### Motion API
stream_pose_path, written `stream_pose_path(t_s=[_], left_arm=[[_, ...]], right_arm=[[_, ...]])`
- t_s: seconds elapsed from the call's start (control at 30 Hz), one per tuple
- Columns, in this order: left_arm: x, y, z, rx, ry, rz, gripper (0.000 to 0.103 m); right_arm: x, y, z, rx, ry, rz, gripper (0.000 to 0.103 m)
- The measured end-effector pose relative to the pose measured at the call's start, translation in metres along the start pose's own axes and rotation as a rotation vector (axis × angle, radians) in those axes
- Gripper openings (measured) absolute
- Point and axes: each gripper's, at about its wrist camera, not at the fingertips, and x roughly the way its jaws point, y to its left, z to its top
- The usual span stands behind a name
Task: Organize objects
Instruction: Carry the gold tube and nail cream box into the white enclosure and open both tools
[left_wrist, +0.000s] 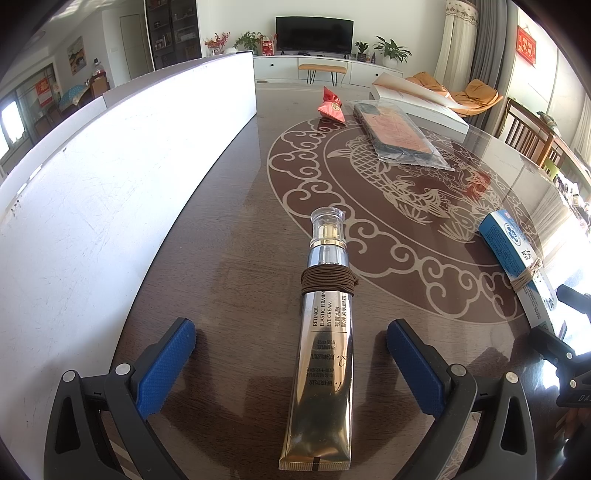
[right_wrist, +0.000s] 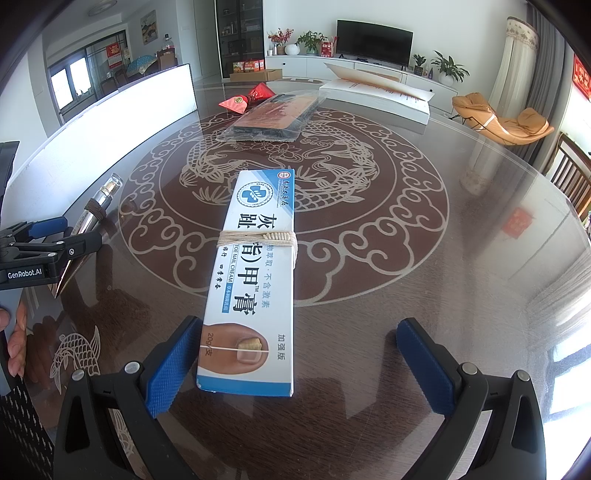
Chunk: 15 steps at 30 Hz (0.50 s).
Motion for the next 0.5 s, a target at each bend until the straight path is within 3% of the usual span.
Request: stream_pose_path(t_s=[0.1,0.13,0.17,0.2,0.23,0.3,0.37,0.43,0.5], left_arm=[[-0.003,-0.009,-0.001,0.042,0.03,-0.021,0.101],[-0.007,-0.013,-0.003,0.071,0.007,-0.048,0.08],[-0.012,-0.018,-0.006,0.1,-0.014,-0.057,0.068],[-0.014,-0.019,-0.007,0.117,-0.027,-0.071,0.041],[-0.016,-0.02,-0.008,0.12,-0.031,-0.079,0.026],[-0.018,-0.014,-0.009,0.095,-0.032,-0.128,0.026],[-0.021,-0.003,-0.013,0.045,-0.032,-0.201,0.026],[-0.024,0.005,-0.016,0.002,-0.037,-0.26,0.026],[-0.032,0.009,-0.019,-0.019,-0.065,-0.289,0.026]], right_arm=[[0.0,0.0,0.0,0.0,0.0,0.0,0.103],[0.0,0.0,0.0,0.0,0.0,0.0,0.103],[0.0,0.0,0.0,0.0,0.0,0.0,0.103],[0.0,0.0,0.0,0.0,0.0,0.0,0.103],[0.0,0.0,0.001,0.0,0.0,0.0,0.103],[0.001,0.0,0.001,0.0,0.003,0.001,0.103],[-0.001,-0.001,0.004,-0.014,0.071,0.024,0.103],[0.001,-0.009,0.017,0.017,0.139,0.093,0.103],[0.001,-0.015,0.034,0.055,0.148,0.166,0.103]])
